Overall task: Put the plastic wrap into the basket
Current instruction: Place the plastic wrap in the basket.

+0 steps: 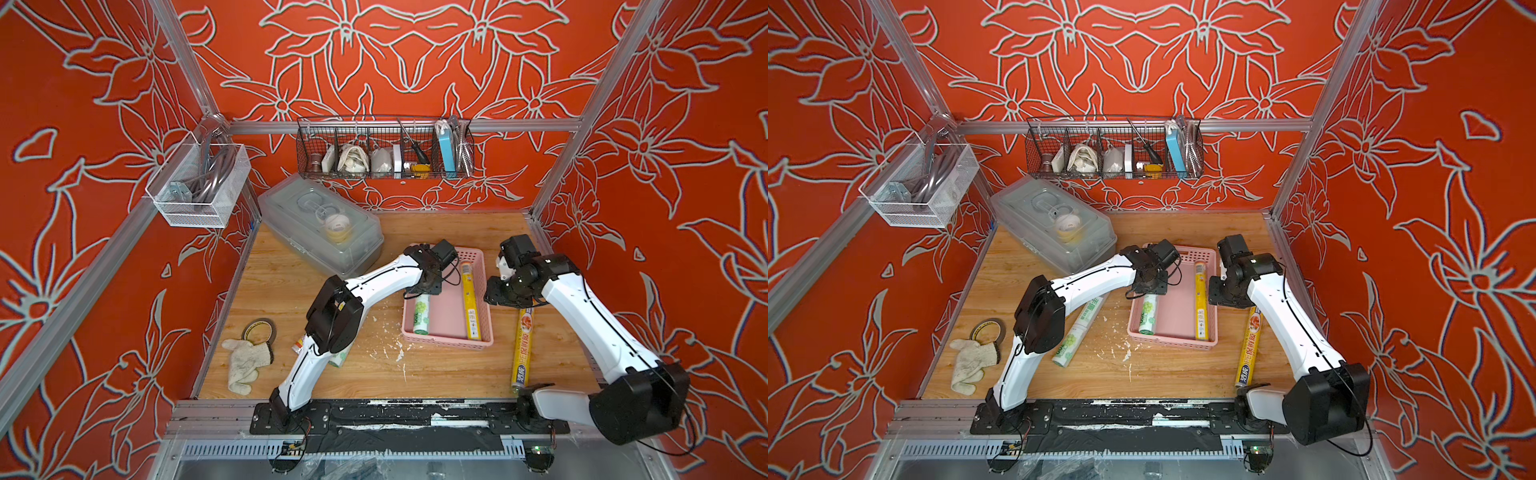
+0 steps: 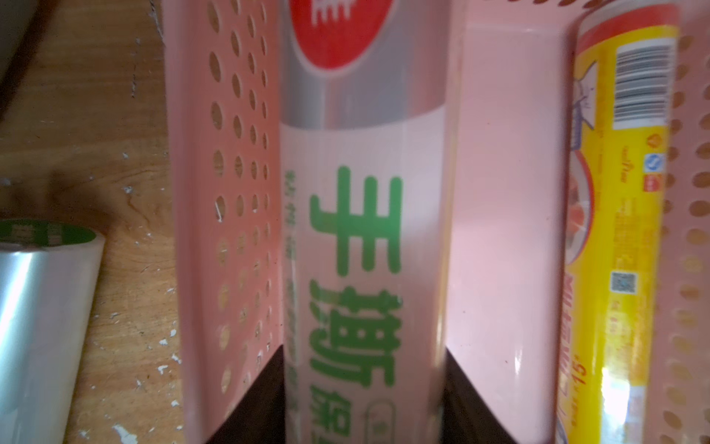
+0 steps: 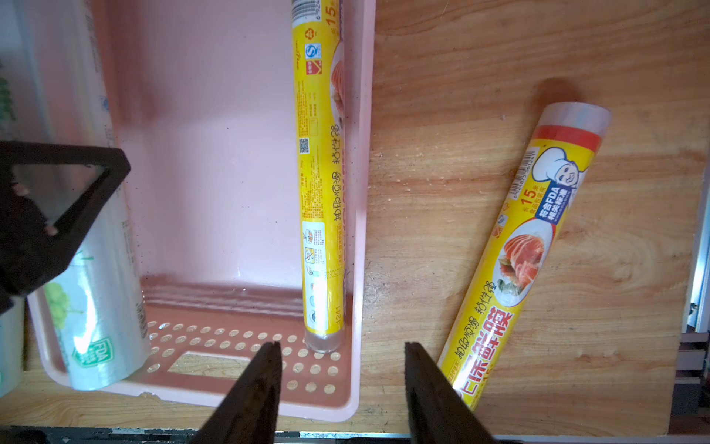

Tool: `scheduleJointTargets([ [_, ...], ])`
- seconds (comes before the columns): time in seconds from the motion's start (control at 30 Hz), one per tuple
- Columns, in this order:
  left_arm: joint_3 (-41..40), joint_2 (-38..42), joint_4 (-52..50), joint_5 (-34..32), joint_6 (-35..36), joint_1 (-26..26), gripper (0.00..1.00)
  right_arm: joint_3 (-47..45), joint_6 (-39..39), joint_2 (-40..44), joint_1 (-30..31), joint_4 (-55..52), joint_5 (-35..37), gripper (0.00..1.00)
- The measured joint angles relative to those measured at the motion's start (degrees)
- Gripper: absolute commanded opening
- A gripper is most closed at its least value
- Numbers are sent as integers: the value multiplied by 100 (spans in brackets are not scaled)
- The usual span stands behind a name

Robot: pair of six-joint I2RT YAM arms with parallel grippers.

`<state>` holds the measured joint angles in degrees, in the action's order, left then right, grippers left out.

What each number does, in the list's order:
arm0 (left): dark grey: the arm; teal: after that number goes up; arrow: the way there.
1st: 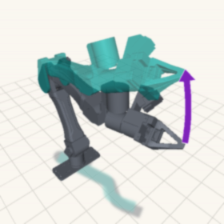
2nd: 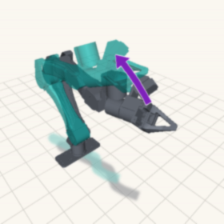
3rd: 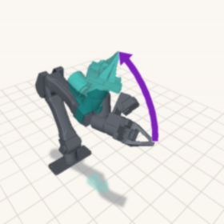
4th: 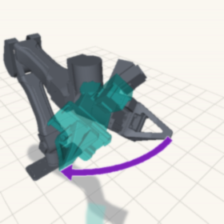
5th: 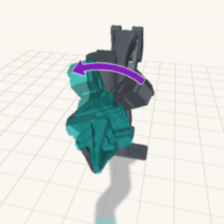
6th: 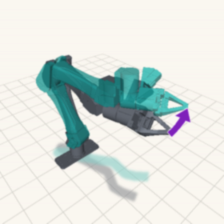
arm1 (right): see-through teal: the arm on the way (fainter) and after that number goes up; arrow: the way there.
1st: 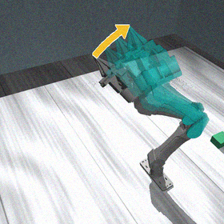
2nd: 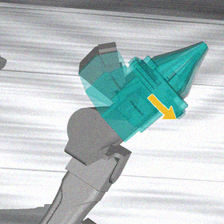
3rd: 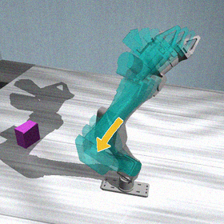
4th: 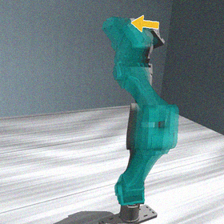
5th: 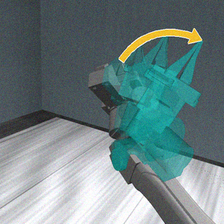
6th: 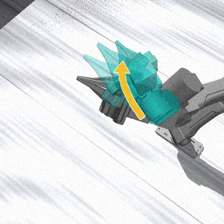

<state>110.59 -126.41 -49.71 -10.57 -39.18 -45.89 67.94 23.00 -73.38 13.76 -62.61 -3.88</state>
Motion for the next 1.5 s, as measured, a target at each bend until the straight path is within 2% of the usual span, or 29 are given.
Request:
scheduleJointTargets([
  [0.17, 20, -310, 0, -37, 22, 57, 28, 0, -74, 55, -2, -46, 136, 52],
  [0.33, 81, -562, -13, -85, 44, 57, 35, 0, -107, 72, -37, -131, 282, 52],
  [0.57, 131, -612, -39, -184, 120, 52, 51, 0, -105, 76, -39, -223, 385, 52],
  [0.67, 131, -610, -37, -179, 173, 50, 66, 0, -105, 76, -44, -249, 431, 52],
  [0.77, 114, -531, -4, -177, 186, 46, 72, 0, -105, 83, -55, -254, 428, 52],
  [1.2, -205, 800, -15, -107, 542, 44, 76, -4, -105, 208, -63, -313, 413, 52],
  [1.33, -748, 1517, -20, -72, 868, 46, 76, -13, -105, 232, -63, -323, 511, 52],
  [1.5, -1803, 2649, 48, 46, 1392, 81, 76, -166, -96, 251, -66, -308, 702, 52],
])
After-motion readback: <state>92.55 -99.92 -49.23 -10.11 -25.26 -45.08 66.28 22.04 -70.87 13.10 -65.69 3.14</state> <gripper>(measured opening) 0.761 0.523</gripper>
